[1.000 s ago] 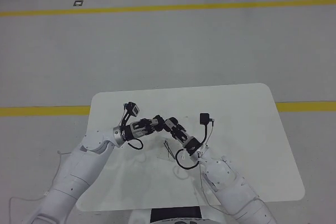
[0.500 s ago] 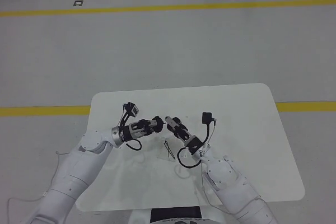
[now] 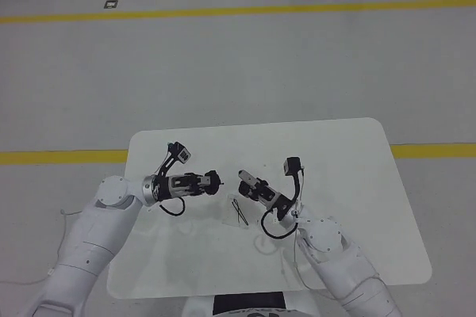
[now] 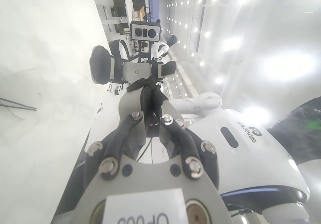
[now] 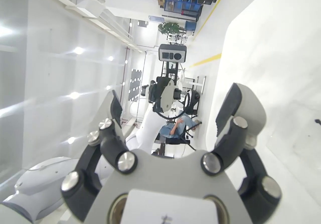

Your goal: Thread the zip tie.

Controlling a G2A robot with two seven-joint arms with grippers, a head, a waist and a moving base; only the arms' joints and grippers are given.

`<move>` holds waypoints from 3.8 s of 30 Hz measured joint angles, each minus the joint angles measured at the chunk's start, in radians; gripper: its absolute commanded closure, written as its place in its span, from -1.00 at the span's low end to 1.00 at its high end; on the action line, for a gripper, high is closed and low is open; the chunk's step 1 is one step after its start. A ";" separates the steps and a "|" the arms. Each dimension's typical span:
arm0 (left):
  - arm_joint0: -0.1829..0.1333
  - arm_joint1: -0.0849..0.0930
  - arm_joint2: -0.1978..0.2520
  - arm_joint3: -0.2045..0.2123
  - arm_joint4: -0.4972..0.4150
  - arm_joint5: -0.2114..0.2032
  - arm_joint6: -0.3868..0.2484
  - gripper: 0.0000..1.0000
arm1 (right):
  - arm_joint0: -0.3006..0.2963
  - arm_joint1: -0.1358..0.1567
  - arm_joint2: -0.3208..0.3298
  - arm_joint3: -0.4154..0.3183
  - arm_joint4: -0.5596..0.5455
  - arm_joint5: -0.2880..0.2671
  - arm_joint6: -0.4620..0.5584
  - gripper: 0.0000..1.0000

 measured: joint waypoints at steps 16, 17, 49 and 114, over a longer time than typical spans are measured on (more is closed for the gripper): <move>-0.035 0.023 0.044 0.044 0.019 0.000 -0.107 1.00 | 0.070 0.017 -0.010 0.077 0.134 -0.017 0.330 -1.00; -0.038 0.030 0.051 0.041 0.018 0.000 -0.106 1.00 | 0.077 0.018 -0.013 0.082 0.144 -0.012 0.353 -1.00; -0.088 0.051 0.144 0.130 -0.075 0.000 -0.107 1.00 | 0.176 0.007 -0.099 0.235 0.347 -0.003 0.471 0.90; -0.077 0.051 0.146 0.107 -0.066 0.009 -0.064 0.00 | 0.232 0.009 -0.144 0.307 0.407 -0.041 0.447 1.00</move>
